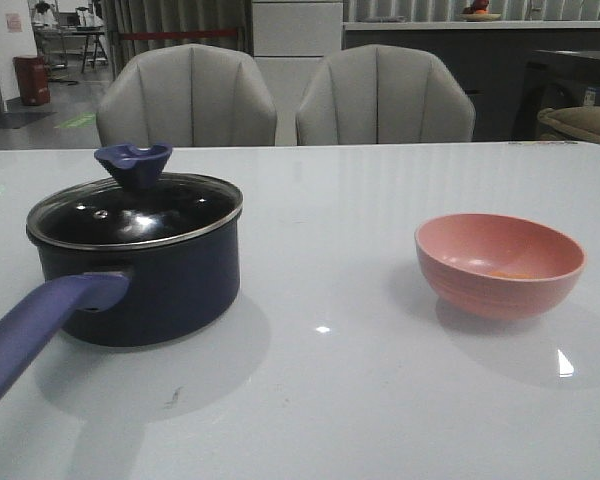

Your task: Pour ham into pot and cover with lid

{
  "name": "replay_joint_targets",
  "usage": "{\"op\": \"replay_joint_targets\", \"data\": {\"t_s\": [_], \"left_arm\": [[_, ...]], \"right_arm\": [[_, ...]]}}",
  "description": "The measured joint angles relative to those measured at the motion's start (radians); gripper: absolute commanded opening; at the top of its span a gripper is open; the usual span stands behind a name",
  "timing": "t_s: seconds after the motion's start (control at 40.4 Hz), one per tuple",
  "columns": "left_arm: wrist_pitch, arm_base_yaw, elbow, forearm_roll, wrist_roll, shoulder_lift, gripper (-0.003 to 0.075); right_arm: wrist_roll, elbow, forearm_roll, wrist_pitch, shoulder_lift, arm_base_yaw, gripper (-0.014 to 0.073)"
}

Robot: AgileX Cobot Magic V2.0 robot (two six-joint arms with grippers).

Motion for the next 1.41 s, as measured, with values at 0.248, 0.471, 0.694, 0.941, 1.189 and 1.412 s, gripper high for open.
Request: {"op": "replay_joint_targets", "data": {"t_s": [0.248,0.471,0.694,0.941,1.189,1.412], "left_arm": [[0.021,0.000,-0.019,0.000,0.000,0.080,0.0699],[0.106,0.000,-0.123,-0.012,0.000,0.219,0.0689],[0.278,0.000,-0.339,-0.044,0.000,0.438,0.0689],[0.415,-0.030,-0.563,-0.102,0.000,0.702,0.0689],[0.431,-0.225,-0.732,-0.109,-0.008,0.952,0.0689],[0.510,-0.349,-0.915,-0.044,-0.089,1.182,0.0689]], "right_arm": [[0.000,0.000,0.000,0.000,0.000,0.000,0.0149],[0.000,0.000,0.000,0.000,0.000,0.000,0.0149],[0.000,0.000,0.000,0.000,0.000,0.000,0.0149],[0.000,0.000,0.000,0.000,0.000,0.000,0.0149],[0.000,0.000,0.000,0.000,0.000,0.000,0.0149],[0.000,0.000,0.000,0.000,0.000,0.000,0.0149]]}}
